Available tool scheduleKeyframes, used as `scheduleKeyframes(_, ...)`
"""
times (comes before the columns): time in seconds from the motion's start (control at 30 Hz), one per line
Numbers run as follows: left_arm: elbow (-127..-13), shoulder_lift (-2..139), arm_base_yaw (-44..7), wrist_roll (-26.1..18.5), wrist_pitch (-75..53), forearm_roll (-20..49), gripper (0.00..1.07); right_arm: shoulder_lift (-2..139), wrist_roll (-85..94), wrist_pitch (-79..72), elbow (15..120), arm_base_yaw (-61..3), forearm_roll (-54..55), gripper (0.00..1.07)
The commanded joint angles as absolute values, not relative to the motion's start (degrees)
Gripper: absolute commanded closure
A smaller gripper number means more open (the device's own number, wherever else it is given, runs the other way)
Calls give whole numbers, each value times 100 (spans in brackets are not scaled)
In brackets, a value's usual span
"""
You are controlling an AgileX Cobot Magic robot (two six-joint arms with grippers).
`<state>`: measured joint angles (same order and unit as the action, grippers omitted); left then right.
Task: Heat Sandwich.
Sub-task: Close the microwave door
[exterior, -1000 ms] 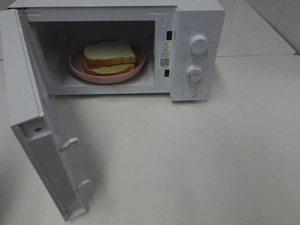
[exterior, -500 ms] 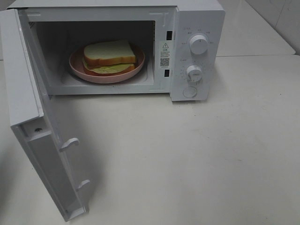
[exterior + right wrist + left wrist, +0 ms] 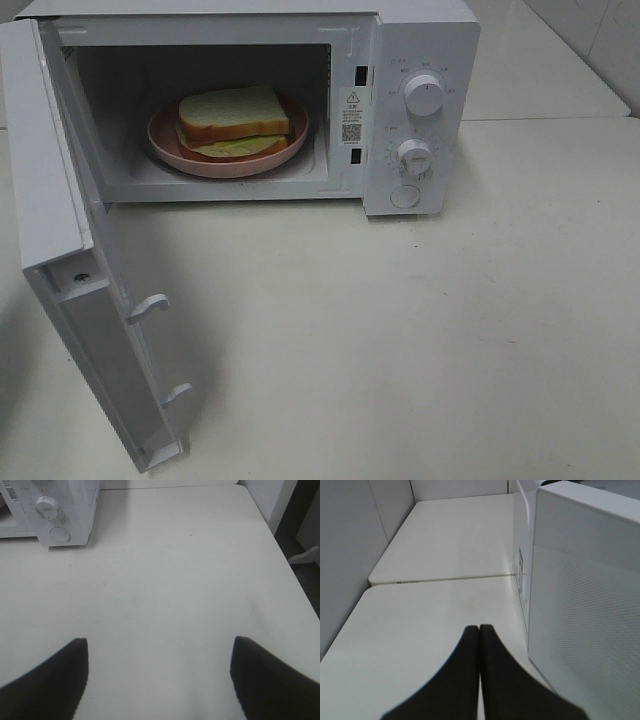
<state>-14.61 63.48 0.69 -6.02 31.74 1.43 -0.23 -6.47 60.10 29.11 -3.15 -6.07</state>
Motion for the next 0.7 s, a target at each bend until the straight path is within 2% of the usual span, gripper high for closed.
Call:
scheduleKeyframes(0.03, -1455, 6858, 40, -401, 4005, -332, 107, -172, -619, 5953, 2899, -275, -630, 32)
scheduleKeyframes(0.17, -1455, 7403, 40, -92, 4509, -877, 107, -172, -619, 5953, 2899, -275, -630, 32)
scheduleKeyframes(0.23, -1455, 7534, 40, -57, 4675, -963, 107, -172, -619, 5953, 2899, -275, -630, 32)
scheduleKeyframes(0.4, -1604, 8222, 40, 413, 5243, -1358, 107, -172, -619, 5953, 2899, -275, -630, 32)
scheduleKeyframes(0.63, -1644, 8583, 40, 487, 5546, -1438, 107, -172, -619, 5953, 2899, -275, -630, 32)
scheduleKeyframes(0.7, -1650, 8738, -103, 539, 5592, -1444, 107, -172, -619, 5953, 2899, -275, -630, 32)
